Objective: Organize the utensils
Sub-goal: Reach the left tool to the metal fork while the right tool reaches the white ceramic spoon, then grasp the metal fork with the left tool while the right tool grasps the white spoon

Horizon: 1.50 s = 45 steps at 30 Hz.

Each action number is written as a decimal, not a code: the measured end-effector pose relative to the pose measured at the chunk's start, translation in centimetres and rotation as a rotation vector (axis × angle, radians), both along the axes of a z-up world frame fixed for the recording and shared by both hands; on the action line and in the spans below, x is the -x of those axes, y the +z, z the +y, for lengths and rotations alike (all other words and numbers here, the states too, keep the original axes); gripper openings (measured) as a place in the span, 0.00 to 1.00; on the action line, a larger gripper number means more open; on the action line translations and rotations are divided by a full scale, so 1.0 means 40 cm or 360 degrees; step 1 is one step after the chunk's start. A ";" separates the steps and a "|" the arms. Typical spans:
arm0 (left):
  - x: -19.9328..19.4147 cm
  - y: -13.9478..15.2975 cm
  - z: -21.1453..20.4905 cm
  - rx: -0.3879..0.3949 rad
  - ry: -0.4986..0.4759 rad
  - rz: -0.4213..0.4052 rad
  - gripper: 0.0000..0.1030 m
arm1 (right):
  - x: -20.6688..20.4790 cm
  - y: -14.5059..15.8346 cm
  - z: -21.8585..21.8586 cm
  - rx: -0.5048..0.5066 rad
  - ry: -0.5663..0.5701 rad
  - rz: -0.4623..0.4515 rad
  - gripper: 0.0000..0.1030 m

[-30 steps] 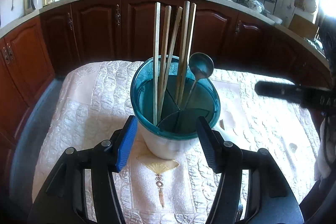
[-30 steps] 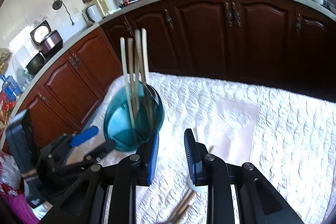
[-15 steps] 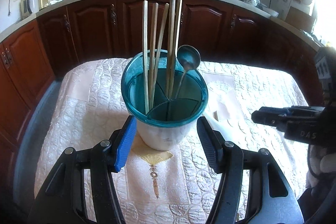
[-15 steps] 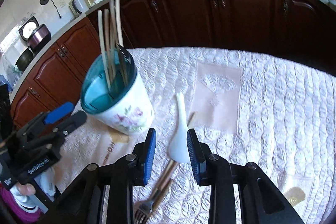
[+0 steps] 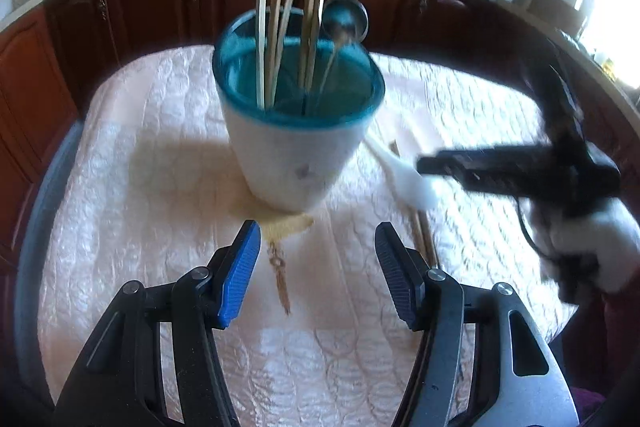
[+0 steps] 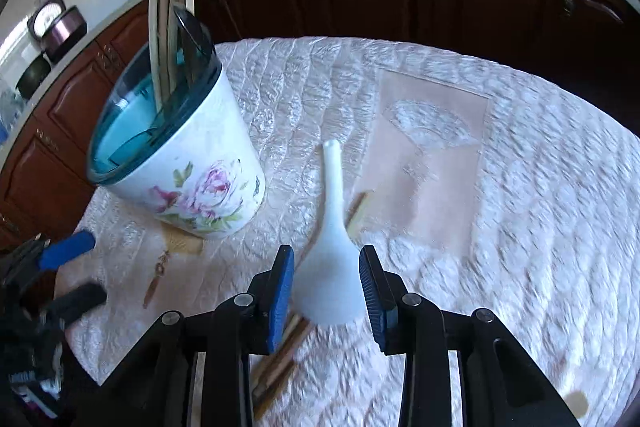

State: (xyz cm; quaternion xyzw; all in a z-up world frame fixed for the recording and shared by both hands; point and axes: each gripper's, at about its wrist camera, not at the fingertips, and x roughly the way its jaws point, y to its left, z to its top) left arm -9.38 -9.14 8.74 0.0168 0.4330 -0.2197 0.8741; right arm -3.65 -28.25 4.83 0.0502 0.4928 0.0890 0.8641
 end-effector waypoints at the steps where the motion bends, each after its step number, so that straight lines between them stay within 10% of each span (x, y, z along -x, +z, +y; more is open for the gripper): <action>1: 0.003 -0.005 0.000 0.0000 -0.0001 0.0011 0.58 | -0.011 -0.005 0.005 0.0005 0.0008 0.0006 0.31; 9: 0.006 -0.025 0.001 0.0032 0.0013 0.0056 0.58 | -0.128 -0.072 0.053 0.0149 0.0075 0.0091 0.31; 14: 0.009 -0.034 -0.006 0.0023 -0.0006 0.0065 0.58 | -0.136 -0.094 0.060 0.0135 0.0091 0.0140 0.13; 29: 0.012 -0.065 -0.121 0.0057 -0.0222 0.0154 0.58 | 0.163 -0.069 -0.127 0.0027 -0.0147 0.0204 0.13; 38: 0.002 -0.090 -0.211 0.0024 -0.0311 0.0226 0.57 | 0.174 -0.046 -0.180 -0.0168 -0.0305 0.0113 0.30; 45: -0.025 -0.161 -0.278 -0.0068 -0.0368 0.0339 0.14 | 0.151 -0.053 -0.169 -0.0191 -0.0298 0.0138 0.30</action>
